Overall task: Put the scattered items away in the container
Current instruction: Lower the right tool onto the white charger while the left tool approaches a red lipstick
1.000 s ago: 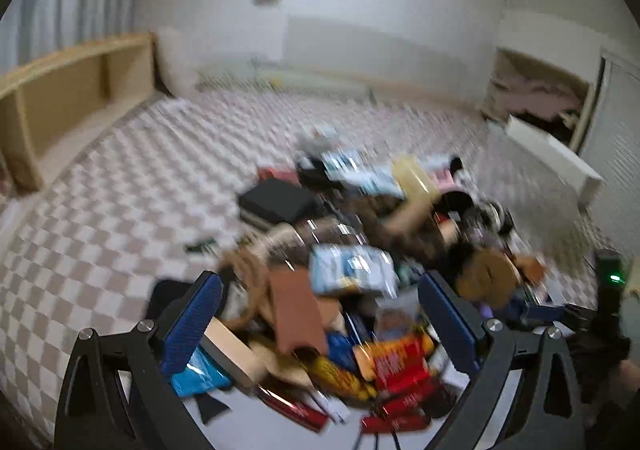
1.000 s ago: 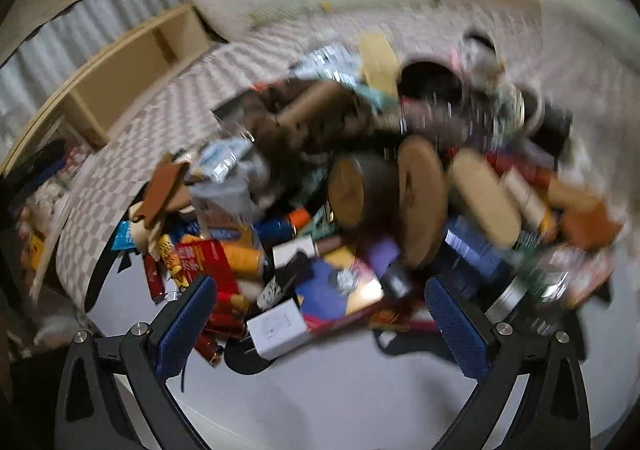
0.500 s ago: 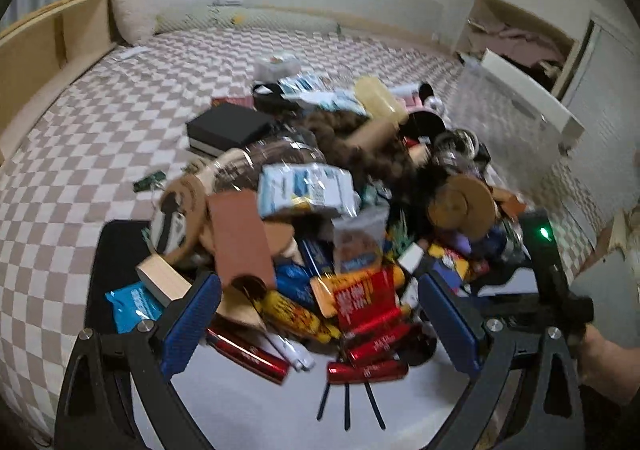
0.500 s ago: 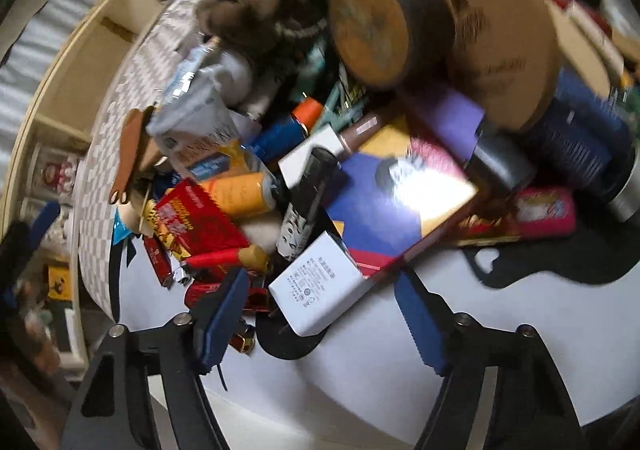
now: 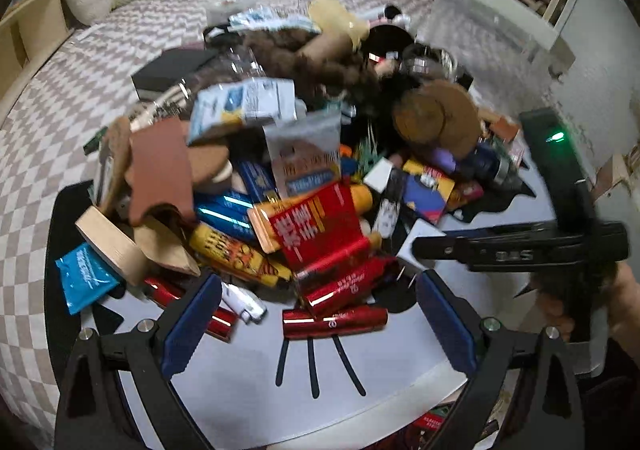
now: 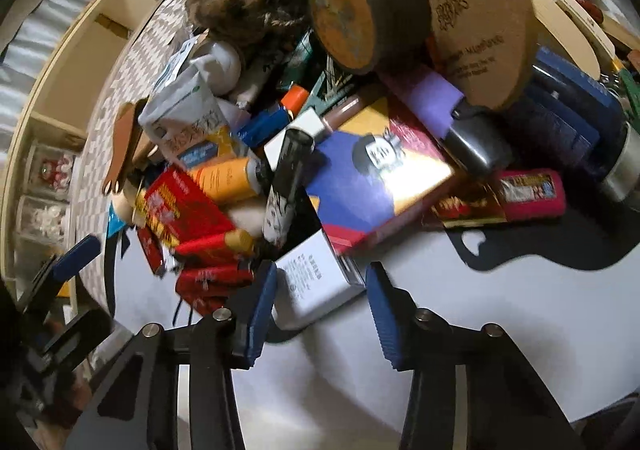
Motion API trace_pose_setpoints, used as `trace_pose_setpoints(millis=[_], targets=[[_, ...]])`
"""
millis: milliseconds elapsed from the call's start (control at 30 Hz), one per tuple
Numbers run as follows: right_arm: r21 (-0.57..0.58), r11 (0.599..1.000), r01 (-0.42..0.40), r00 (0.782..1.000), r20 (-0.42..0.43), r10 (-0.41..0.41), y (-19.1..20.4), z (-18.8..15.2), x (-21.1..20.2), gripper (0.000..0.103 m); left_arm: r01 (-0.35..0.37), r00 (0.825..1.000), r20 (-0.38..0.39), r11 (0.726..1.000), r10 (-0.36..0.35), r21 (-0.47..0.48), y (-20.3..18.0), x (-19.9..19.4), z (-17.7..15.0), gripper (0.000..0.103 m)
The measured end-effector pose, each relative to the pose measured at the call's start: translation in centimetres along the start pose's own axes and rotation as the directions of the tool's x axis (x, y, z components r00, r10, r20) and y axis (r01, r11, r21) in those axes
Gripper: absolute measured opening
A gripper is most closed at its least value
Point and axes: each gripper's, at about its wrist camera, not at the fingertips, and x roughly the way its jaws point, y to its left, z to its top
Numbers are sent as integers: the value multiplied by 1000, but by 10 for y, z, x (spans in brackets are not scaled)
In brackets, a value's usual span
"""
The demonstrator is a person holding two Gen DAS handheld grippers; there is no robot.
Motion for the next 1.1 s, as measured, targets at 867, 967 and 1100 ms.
trace_pose_setpoints(millis=[867, 967, 1100], targets=[[35, 995, -95, 995, 11, 95, -4, 0, -3, 47, -72, 975, -203, 993, 90, 94, -25, 79, -14, 93], [45, 991, -129, 991, 30, 128, 1, 4, -2, 47, -45, 979, -193, 993, 65, 111, -27, 74, -16, 84], [16, 995, -98, 994, 44, 97, 8, 7, 2, 47, -19, 980, -195, 990, 47, 142, -30, 69, -23, 84]])
